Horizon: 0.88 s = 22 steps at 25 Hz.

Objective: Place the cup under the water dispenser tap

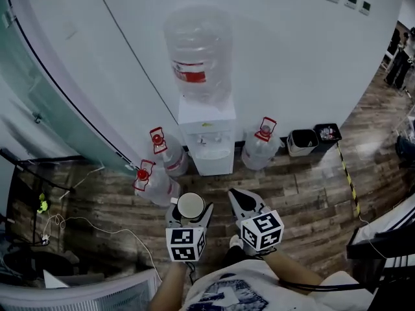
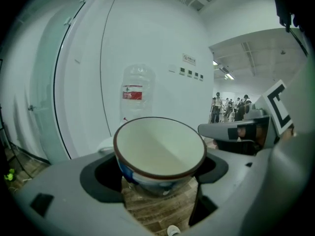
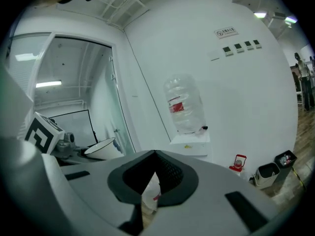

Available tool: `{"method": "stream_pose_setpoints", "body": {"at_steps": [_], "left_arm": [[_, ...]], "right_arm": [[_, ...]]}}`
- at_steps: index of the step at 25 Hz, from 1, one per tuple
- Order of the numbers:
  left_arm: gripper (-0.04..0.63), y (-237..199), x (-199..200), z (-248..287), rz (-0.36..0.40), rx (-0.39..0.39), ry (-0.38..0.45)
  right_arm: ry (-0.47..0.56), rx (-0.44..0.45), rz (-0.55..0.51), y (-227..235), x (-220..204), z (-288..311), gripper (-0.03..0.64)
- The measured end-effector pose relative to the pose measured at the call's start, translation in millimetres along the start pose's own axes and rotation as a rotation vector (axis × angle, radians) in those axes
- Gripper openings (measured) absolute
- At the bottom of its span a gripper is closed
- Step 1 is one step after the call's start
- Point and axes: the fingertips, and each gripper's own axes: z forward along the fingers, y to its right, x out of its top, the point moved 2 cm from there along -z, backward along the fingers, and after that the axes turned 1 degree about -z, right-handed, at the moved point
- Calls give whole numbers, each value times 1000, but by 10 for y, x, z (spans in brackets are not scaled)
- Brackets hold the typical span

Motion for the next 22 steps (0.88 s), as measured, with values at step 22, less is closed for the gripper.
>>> {"method": "stream_pose_setpoints", "body": {"at_steps": [22], "left_arm": [[443, -876, -736, 2374, -28, 61, -52]], "right_arm": [[-72, -8, -27, 1268, -860, 1815, 20]]}}
